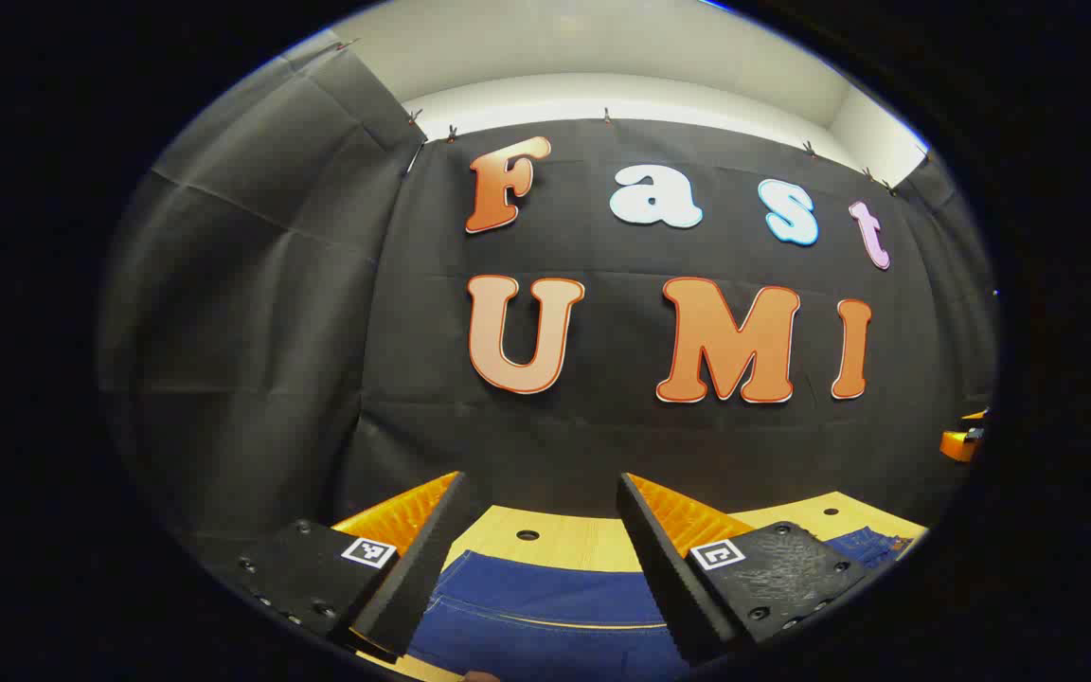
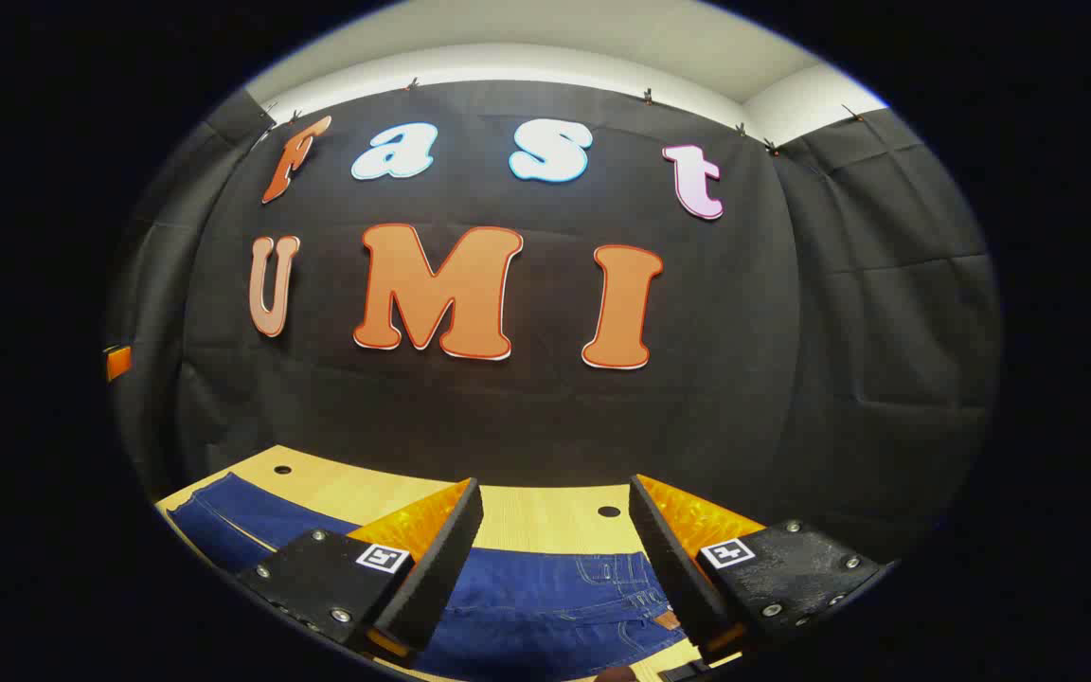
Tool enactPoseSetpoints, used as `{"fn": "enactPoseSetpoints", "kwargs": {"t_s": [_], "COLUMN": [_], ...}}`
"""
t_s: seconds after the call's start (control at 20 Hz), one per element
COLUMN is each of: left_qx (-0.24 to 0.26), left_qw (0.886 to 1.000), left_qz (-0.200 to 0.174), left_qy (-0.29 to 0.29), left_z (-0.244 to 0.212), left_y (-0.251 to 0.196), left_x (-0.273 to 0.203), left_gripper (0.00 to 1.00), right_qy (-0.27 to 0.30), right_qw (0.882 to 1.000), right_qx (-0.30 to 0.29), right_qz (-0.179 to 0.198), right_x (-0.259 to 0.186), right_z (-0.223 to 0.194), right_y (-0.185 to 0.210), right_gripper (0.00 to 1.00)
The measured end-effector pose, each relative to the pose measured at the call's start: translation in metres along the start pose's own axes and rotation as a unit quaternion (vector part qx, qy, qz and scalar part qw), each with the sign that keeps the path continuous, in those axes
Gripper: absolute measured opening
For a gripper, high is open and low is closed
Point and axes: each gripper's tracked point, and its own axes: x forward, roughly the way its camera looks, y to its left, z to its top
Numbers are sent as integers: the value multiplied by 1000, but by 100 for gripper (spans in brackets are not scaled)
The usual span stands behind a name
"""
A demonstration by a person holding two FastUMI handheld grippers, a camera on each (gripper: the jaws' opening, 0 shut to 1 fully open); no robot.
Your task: Grasp the waist and the cuffs of the jeans and fold them to make the two legs overlap; first hold the waist and fold one-third of the jeans toward the cuffs, then hold the cuffs and fold the remaining one-third in the same direction to finish folding.
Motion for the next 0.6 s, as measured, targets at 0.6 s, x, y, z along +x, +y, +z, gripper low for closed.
{"fn": "enactPoseSetpoints", "kwargs": {"t_s": [0.6], "left_qx": [22], "left_qw": [999], "left_qz": [-23], "left_qy": [6], "left_z": [-3], "left_y": [-12], "left_x": [12], "left_gripper": [97], "right_qy": [-2], "right_qw": [1000], "right_qx": [2], "right_qz": [-1], "right_x": [1], "right_z": [2], "right_y": [-3], "right_gripper": [96]}}
